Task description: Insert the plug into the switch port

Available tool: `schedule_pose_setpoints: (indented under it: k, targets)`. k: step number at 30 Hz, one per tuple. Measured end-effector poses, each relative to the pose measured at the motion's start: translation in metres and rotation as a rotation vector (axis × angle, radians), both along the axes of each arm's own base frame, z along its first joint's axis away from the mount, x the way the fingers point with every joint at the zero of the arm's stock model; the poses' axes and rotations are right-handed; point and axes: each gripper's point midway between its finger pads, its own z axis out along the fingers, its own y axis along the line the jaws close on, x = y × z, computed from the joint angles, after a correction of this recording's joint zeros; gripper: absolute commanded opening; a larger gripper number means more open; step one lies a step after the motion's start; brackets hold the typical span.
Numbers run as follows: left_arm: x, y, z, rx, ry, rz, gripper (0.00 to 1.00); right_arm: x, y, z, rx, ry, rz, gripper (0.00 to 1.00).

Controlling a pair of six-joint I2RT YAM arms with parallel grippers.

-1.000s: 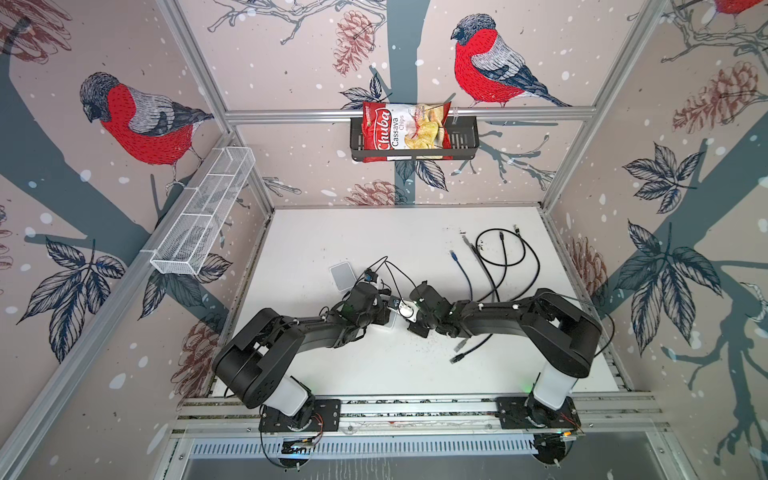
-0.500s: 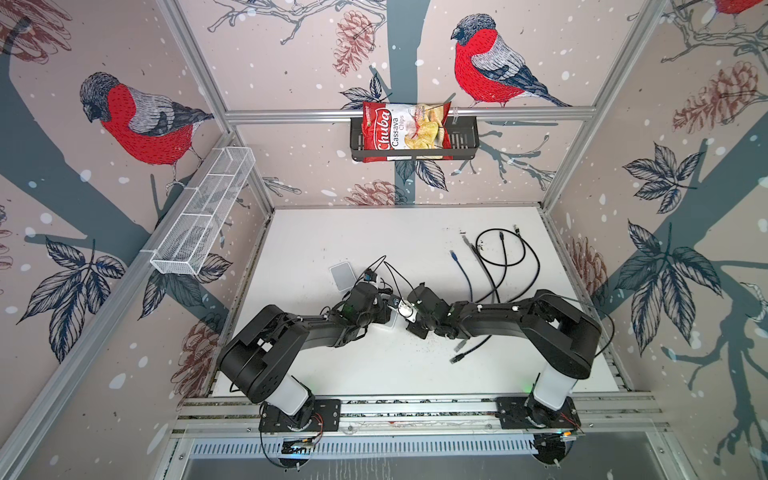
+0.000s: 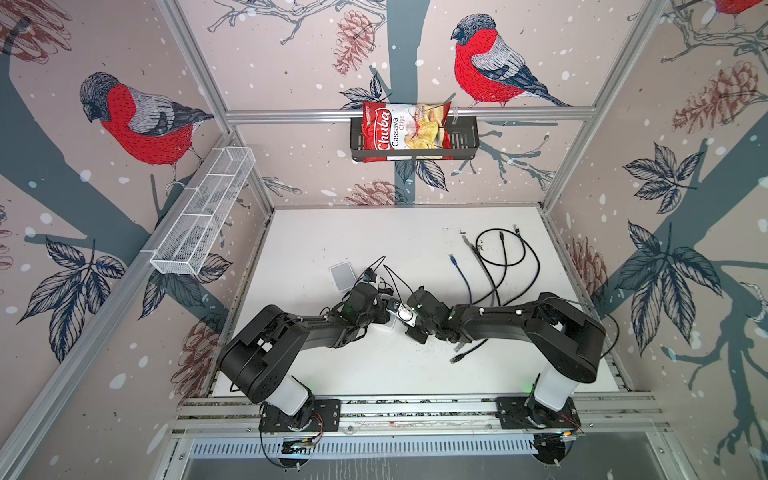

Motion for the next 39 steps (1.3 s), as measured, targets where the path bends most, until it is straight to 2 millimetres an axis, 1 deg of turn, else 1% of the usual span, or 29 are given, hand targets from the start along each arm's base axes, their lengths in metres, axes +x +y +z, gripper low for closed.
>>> schedule_pose_setpoints:
  k: [5,9,14,21,28,39]
  targets:
    - [0.001,0.001,-0.001,-0.014,-0.006,0.009,0.54,0.001,0.003,-0.001,0.001,0.005,0.000,0.03]
    - [0.003,0.001,-0.001,-0.021,-0.010,0.018,0.54,0.005,0.003,-0.001,0.002,0.006,-0.008,0.03]
    - [0.004,0.001,-0.001,-0.018,-0.015,0.015,0.53,0.014,-0.001,0.001,0.003,0.005,-0.028,0.03]
    - [0.002,-0.002,0.000,-0.006,-0.029,-0.023,0.53,0.017,-0.006,-0.002,-0.015,0.010,-0.043,0.03]
    - [0.004,-0.001,0.000,-0.003,-0.038,-0.012,0.53,0.024,-0.004,-0.003,-0.026,0.021,-0.060,0.03]
    - [0.006,-0.002,-0.001,-0.020,-0.046,-0.003,0.52,0.020,-0.003,-0.002,-0.030,0.056,-0.079,0.03]
